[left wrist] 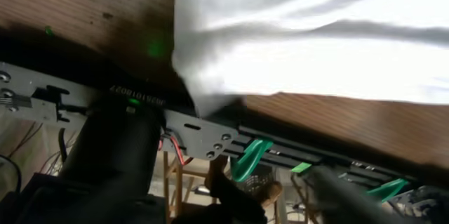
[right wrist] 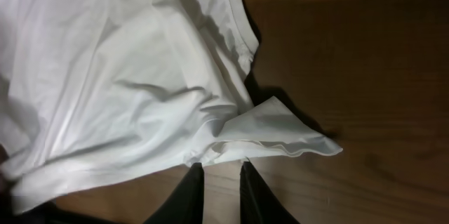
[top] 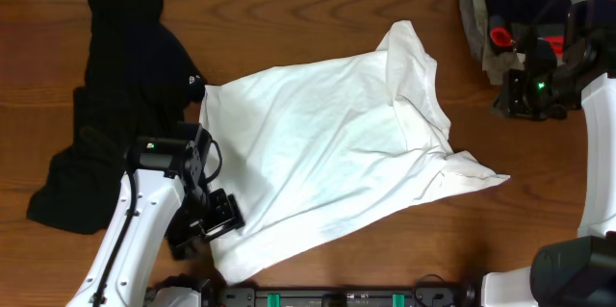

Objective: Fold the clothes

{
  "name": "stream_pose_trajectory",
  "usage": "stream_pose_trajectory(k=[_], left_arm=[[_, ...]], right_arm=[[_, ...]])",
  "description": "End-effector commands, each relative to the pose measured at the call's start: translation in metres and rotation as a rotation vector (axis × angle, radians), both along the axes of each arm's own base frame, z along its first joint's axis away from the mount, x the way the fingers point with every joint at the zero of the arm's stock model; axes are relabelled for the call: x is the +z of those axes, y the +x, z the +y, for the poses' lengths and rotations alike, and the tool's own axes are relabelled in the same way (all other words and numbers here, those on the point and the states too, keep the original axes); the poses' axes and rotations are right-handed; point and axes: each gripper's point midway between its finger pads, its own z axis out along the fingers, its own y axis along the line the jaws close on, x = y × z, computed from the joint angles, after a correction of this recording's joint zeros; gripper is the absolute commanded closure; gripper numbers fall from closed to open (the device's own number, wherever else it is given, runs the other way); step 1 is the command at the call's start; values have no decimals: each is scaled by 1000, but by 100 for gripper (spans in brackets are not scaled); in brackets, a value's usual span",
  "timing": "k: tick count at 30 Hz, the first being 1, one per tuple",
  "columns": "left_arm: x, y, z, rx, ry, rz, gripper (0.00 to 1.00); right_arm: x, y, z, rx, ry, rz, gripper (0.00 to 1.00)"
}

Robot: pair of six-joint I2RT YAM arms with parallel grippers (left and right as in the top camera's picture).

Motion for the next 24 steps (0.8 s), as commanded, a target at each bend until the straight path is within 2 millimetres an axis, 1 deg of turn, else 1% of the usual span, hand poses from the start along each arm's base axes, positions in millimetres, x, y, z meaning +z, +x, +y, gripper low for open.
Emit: stream_pose_trajectory(k=[1, 4, 6, 9, 11, 12, 14, 16, 18, 19, 21, 22, 24], left_arm=[[1, 5, 2, 9, 23, -23, 2], [0, 16, 1, 9, 17, -68, 2], [0, 34, -1, 11, 8, -141, 2], [8, 83, -5, 4, -18, -342, 1], [17, 120, -7, -7, -34, -493, 1], [20, 140, -8, -11, -41, -571, 1], [24, 173, -9, -19, -48, -686, 1], [23, 203, -11, -55, -52, -778, 2], [14, 229, -12, -90, -43, -831, 2], [5, 244, -10, -105, -25, -850, 2], [-11, 262, -5, -109, 18, -862, 3], [-22, 274, -1, -109, 47, -871, 2], [-36, 292, 2, -111, 72, -887, 3]], right_arm=[[0, 4, 10, 18, 21, -13, 81], [2, 14, 17, 55, 10, -60, 78], [6, 27, 24, 81, 2, -113, 73], [12, 54, 39, 131, -10, -223, 62], [12, 73, 52, 166, -14, -282, 56], [10, 83, 58, 182, -15, -307, 54], [4, 99, 68, 206, -15, -339, 52], [-4, 117, 76, 226, -15, -371, 52], [-12, 137, 84, 242, -16, -412, 53], [-16, 147, 87, 248, -17, -434, 54], [-22, 164, 94, 259, -17, -476, 56], [-24, 172, 98, 266, -17, -500, 56], [-28, 187, 106, 279, -17, -546, 57]])
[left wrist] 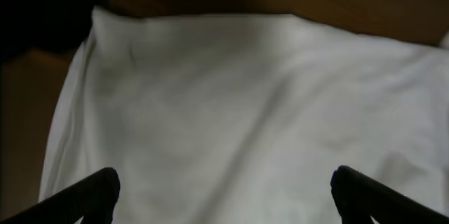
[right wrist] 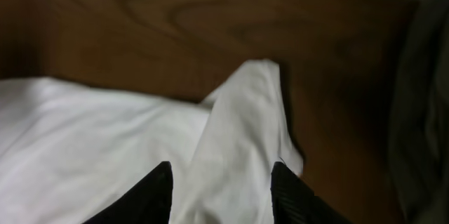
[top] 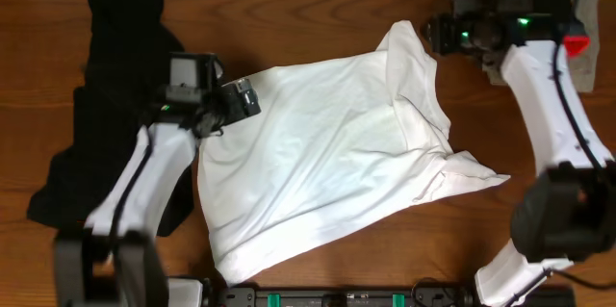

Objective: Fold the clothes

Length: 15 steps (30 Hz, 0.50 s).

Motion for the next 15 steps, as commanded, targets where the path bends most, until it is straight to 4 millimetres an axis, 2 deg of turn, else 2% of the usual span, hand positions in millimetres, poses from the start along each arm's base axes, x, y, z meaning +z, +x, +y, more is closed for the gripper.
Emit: stream_pose_trajectory(k=[1, 4, 8, 10, 15], left_arm=[[-23, 23, 14, 11, 89, -8, 3], [-31, 40, 22, 45, 136, -38, 3], [-35, 47, 34, 81, 190, -57, 5], [-35, 48, 38, 90, 204, -58, 6], [-38, 44, 41, 90, 208, -39, 13]], right_arm=[[-7, 15, 18, 39, 3, -44, 57], [-14, 31, 32, 61, 6, -91, 58], [-39, 43, 43, 52, 3, -83, 58], [-54, 46, 45, 32, 0, -59, 57], [-90, 51, 32, -53, -41, 3, 46]])
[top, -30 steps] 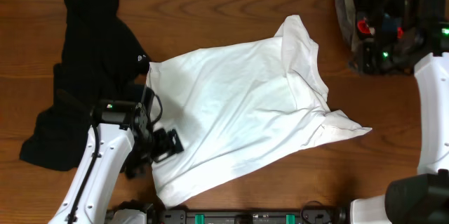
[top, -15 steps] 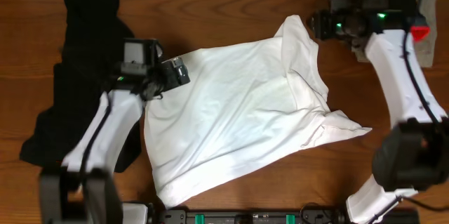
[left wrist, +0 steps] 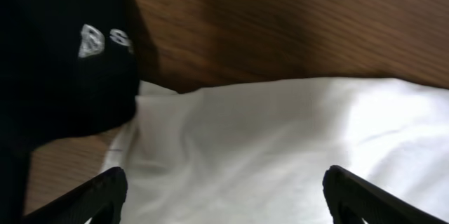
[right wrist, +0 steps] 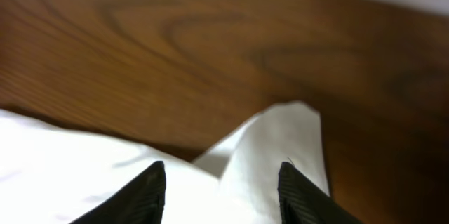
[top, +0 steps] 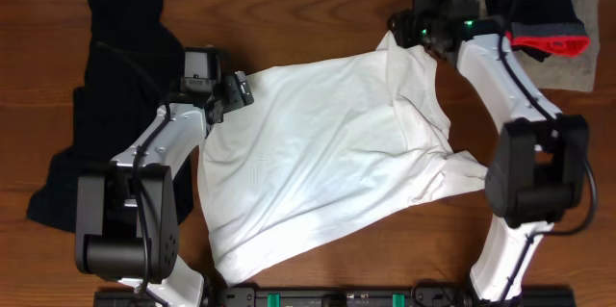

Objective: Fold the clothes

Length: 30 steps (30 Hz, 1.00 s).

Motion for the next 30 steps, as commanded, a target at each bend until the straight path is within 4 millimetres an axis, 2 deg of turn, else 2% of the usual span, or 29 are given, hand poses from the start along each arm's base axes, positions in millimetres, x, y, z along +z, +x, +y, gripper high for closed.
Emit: stream_pose_trajectory(k=[1, 6, 10, 13, 20, 21, 23, 26, 30], left_arm=[[4, 4, 8, 5, 40, -2, 16], [-2, -4, 8, 4, 43, 37, 18], [-5, -7, 9, 4, 45, 55, 19], [-8, -10, 9, 3, 46, 68, 19], [-9, -12, 9, 3, 46, 80, 20], [-9, -13, 9, 3, 47, 83, 20], [-10, -14, 9, 3, 47, 88, 19], [-11, -16, 9, 3, 47, 95, 20], [-12, -18, 10, 3, 48, 106, 20]], right_arm=[[-24, 4, -10, -72, -35, 36, 42], [-52, 6, -13, -96, -47, 79, 39], [-71, 3, -10, -105, -42, 118, 44], [-80, 2, -9, -106, -43, 135, 49], [-100, -3, -3, -95, -52, 171, 52], [-101, -3, -3, -95, -53, 173, 57], [-99, -3, -4, -101, -56, 169, 74], [-84, -2, -8, -127, -59, 163, 99], [-41, -5, -13, -141, -74, 160, 99]])
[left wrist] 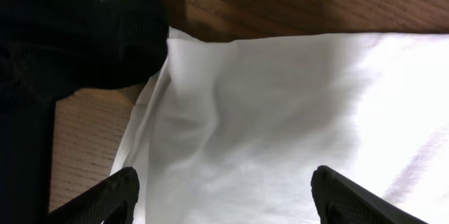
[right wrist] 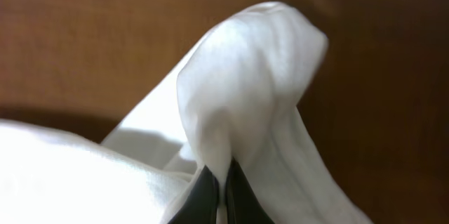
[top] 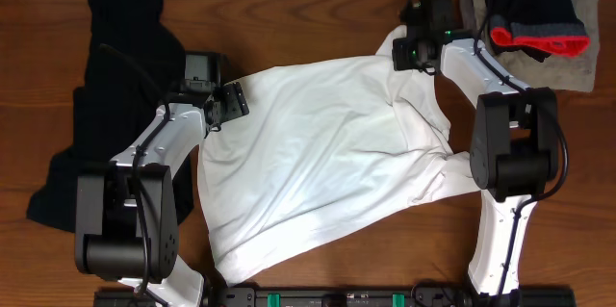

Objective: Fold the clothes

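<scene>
A white T-shirt lies crumpled across the middle of the wooden table. My left gripper is at its far left corner. In the left wrist view that gripper is open, its fingers wide apart with white cloth between them. My right gripper is at the shirt's far right corner. In the right wrist view it is shut on a raised fold of the white shirt.
A black garment lies along the left side, touching the shirt's corner; its white logo shows in the left wrist view. A pile of grey, black and red clothes sits at the far right corner.
My right gripper was open over the shirt's far right corner and is now shut on a fold of it. My left gripper stays open and sits a little further onto the shirt's corner.
My left gripper was at the shirt's near left hem and my right gripper beside the clothes pile. Then both stood open near the shirt's far corners, then closer over them. Now the right one holds its corner; the left is open over its own.
</scene>
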{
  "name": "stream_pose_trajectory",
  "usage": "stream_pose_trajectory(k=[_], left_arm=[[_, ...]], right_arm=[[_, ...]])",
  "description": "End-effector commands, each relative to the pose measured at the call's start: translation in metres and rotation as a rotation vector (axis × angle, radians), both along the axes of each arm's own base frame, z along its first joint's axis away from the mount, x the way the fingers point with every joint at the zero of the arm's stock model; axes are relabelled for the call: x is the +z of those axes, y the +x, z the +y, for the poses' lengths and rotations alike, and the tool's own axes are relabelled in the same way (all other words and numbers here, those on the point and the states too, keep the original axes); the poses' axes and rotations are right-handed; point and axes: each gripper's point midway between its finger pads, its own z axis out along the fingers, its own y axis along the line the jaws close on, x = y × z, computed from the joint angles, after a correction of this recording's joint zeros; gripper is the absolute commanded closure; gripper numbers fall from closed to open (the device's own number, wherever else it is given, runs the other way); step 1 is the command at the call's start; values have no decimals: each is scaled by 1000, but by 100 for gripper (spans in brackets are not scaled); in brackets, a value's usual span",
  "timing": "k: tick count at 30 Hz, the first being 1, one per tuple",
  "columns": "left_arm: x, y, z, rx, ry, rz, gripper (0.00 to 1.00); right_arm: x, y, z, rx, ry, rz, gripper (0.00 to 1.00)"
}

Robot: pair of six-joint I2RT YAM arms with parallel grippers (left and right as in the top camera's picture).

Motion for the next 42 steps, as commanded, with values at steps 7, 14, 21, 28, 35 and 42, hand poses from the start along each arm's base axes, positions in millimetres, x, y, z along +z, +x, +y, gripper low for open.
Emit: stream_pose_trajectory(k=[7, 14, 21, 28, 35, 42], left_arm=[[-1, 0, 5, 4, 23, 21, 20], [-3, -3, 5, 4, 24, 35, 20], [-3, -3, 5, 4, 24, 35, 20], [-3, -3, 5, 4, 24, 35, 20], [-3, -3, 5, 4, 24, 35, 20], [-3, -3, 5, 5, 24, 35, 20]], right_arm=[[113, -33, 4, 3, -13, 10, 99], [75, -110, 15, 43, -3, 332, 99], [31, -176, 55, 320, -75, 481, 97], [22, -206, 97, 574, -136, 472, 81], [39, -200, 107, 594, -131, 432, 58], [102, -146, 86, 344, -42, 262, 39]])
